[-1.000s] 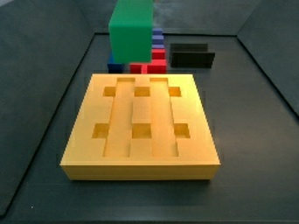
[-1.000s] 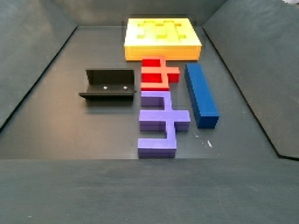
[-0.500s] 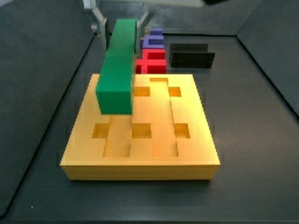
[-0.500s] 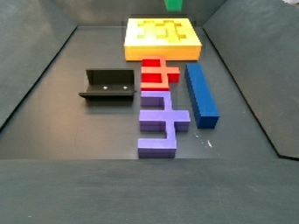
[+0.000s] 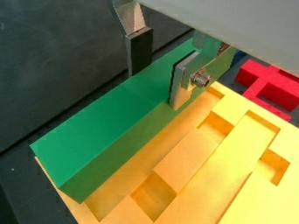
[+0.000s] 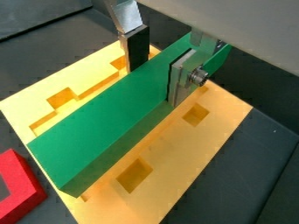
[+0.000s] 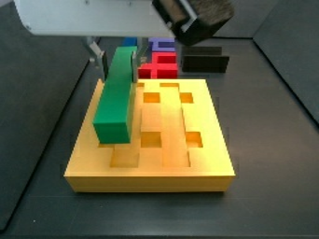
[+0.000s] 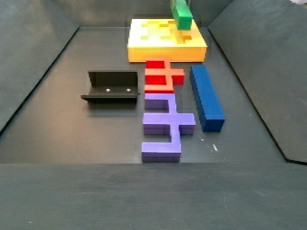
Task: Pick up the green object. Move up. Move to above the board. Insert the green object.
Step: Insert the green object.
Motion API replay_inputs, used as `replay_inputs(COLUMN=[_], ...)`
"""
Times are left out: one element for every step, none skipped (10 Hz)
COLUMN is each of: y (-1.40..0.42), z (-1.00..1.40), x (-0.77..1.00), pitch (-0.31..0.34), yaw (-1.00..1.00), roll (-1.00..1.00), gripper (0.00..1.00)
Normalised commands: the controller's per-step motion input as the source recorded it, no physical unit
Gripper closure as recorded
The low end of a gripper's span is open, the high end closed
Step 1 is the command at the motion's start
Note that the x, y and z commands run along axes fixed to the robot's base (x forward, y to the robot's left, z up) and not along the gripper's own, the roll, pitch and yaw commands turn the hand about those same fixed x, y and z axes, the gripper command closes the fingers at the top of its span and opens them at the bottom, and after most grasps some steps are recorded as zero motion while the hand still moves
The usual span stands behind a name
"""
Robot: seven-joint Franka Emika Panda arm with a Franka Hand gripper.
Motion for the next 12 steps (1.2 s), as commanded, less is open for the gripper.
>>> replay_inputs(y=[0.0,0.0,-0.1,-0.17,-0.26,-0.19,-0.01,0.14,0.11,0.06,0.08,0.0], z=[-0.57,-0.42,-0.25,-0.25,-0.25,-0.27,-0.31,-0.41,-0.36,-0.36,-0.26,-0.23], x=[0.0,0.0,0.0,0.0,0.14,0.17,0.17,0.0,0.14,0.16,0.13,0.17], pitch=[-0.06,-0.061,-0.029,-0.053,-0.044,-0.039,-0.003,0.0,0.0,0.0,0.0,0.0], yaw=[-0.11,0.0,0.0,0.03,0.06,0.06,0.07,0.04,0.04,0.0,0.0,0.06], roll=[0.24,0.37,0.48,0.42,0.26,0.24,0.16,-0.06,-0.15,-0.11,0.0,0.0], gripper=[1.0,1.0,1.0,1.0,1.0,1.0,1.0,1.0,1.0,1.0,1.0,1.0])
